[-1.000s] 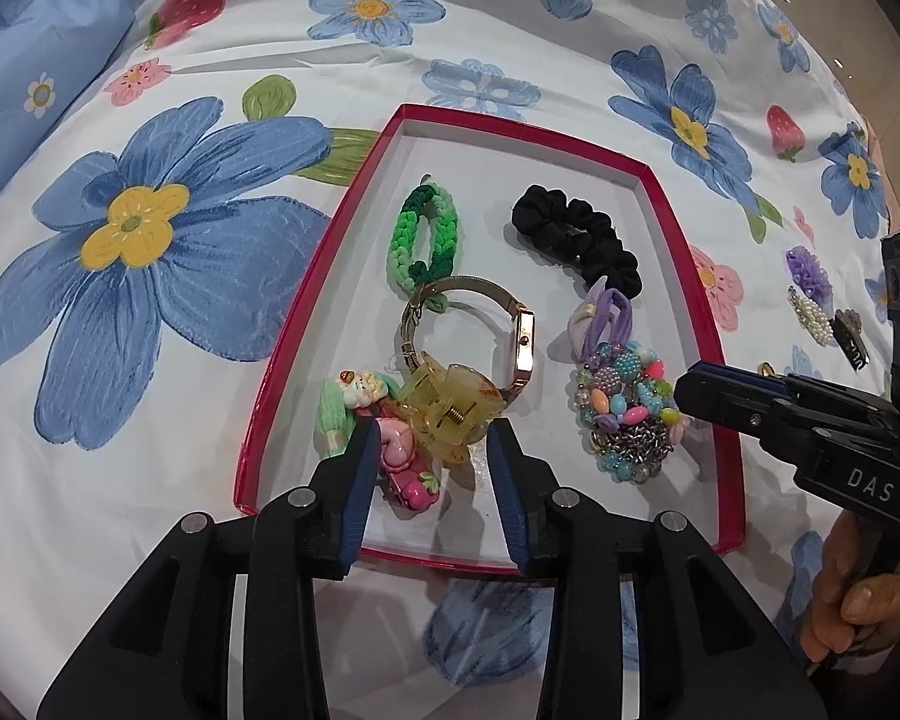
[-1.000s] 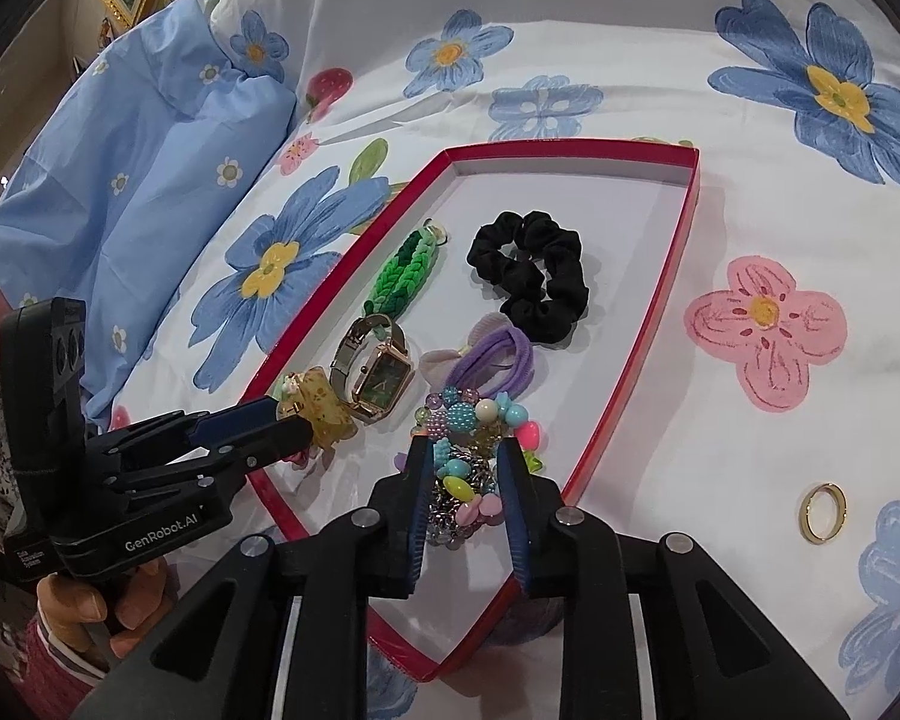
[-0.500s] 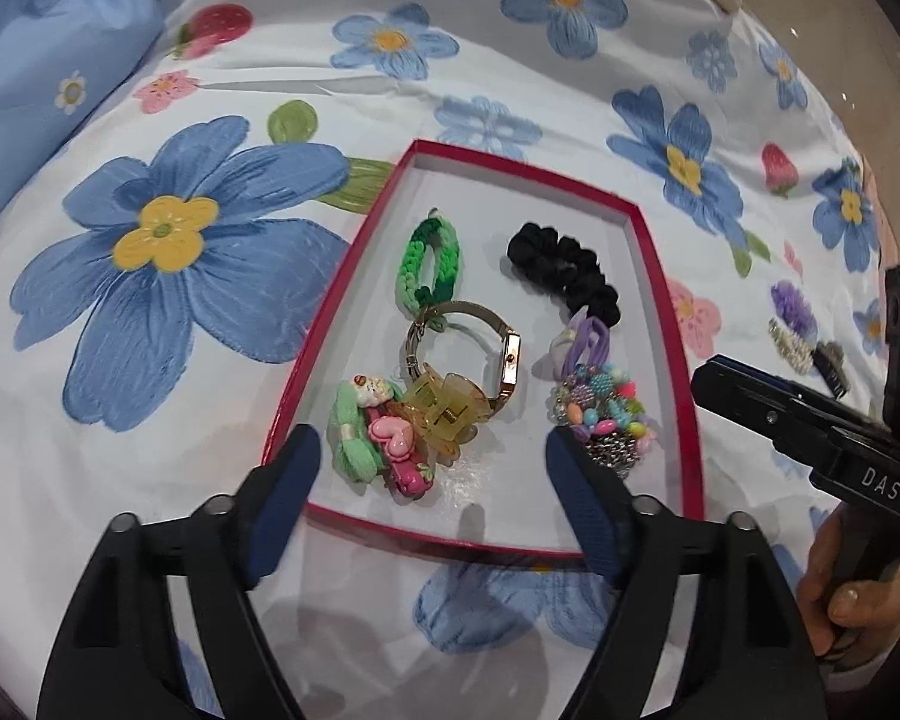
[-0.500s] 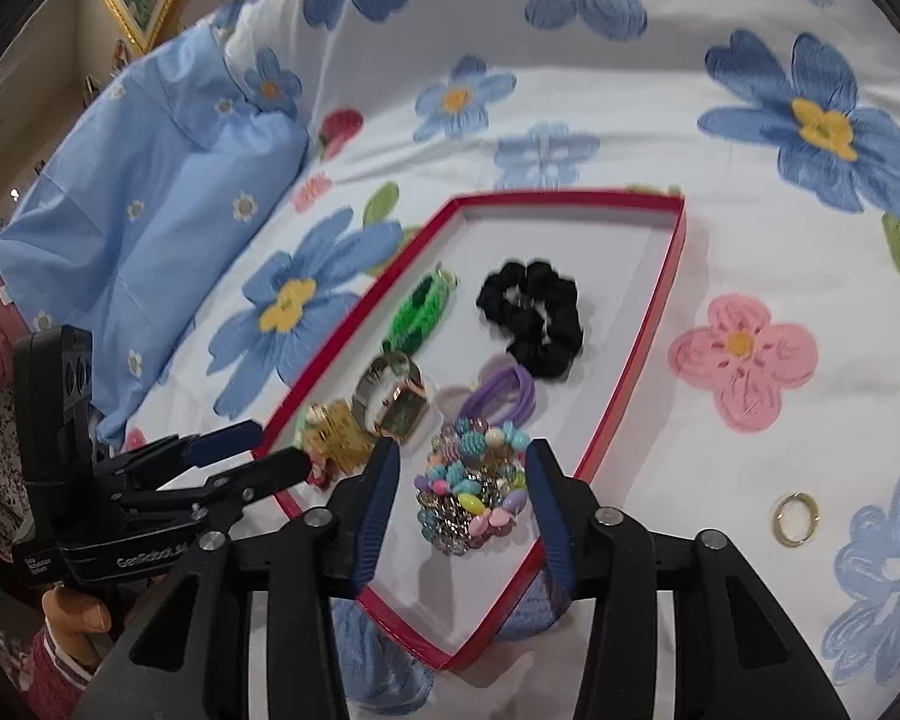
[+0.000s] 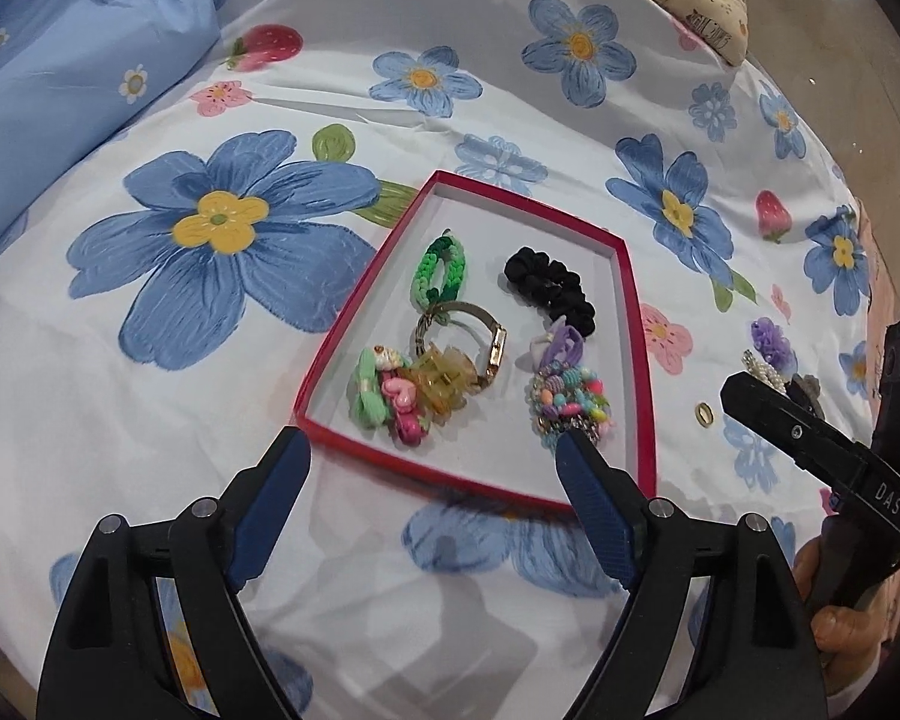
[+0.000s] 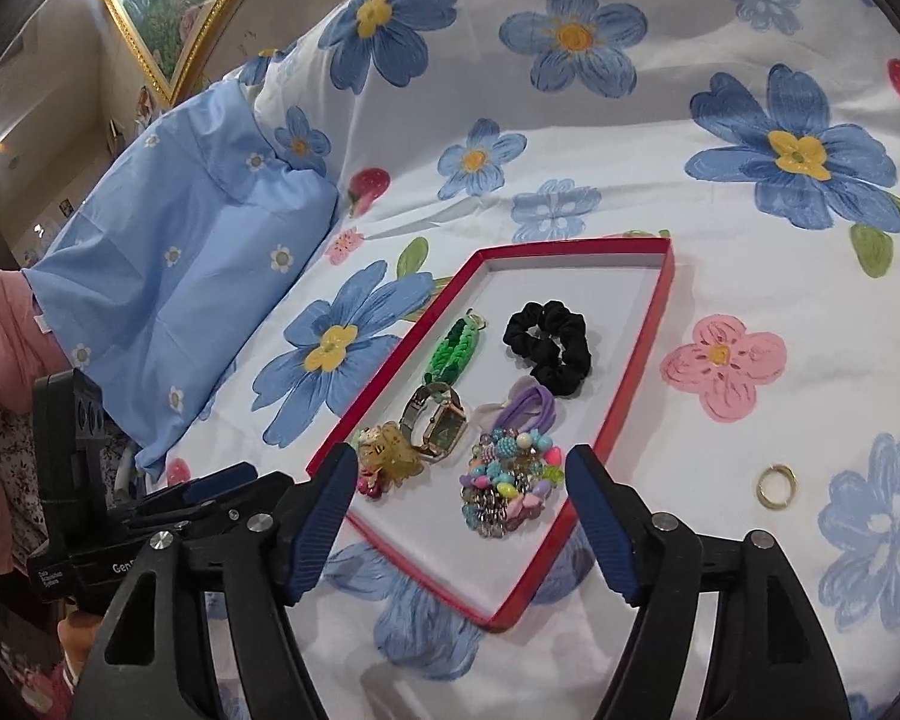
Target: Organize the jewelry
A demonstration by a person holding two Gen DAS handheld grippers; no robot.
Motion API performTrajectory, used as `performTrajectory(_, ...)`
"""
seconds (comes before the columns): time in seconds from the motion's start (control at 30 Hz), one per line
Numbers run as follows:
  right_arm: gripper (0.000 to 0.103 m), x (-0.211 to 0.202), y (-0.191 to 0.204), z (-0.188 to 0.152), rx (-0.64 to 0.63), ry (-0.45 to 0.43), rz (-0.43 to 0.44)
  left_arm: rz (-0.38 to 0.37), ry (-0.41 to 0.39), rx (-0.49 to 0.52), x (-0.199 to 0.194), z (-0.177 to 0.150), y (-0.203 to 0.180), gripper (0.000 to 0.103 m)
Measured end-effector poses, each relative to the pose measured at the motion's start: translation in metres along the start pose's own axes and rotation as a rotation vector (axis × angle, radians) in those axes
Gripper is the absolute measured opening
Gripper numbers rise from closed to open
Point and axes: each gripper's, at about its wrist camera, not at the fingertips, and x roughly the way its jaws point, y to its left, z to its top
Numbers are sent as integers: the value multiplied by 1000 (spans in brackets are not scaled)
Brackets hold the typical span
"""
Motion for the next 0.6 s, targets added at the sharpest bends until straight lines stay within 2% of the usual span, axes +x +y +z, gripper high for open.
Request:
performTrajectory(0.37, 77, -23, -7, -24, 46, -14, -14, 102, -38, 21, -29, -19, -8, 88)
performTrajectory(0.6, 78, -46, -1, -27, 25, -62, -35, 159, -73, 21, -46, -24, -10, 89)
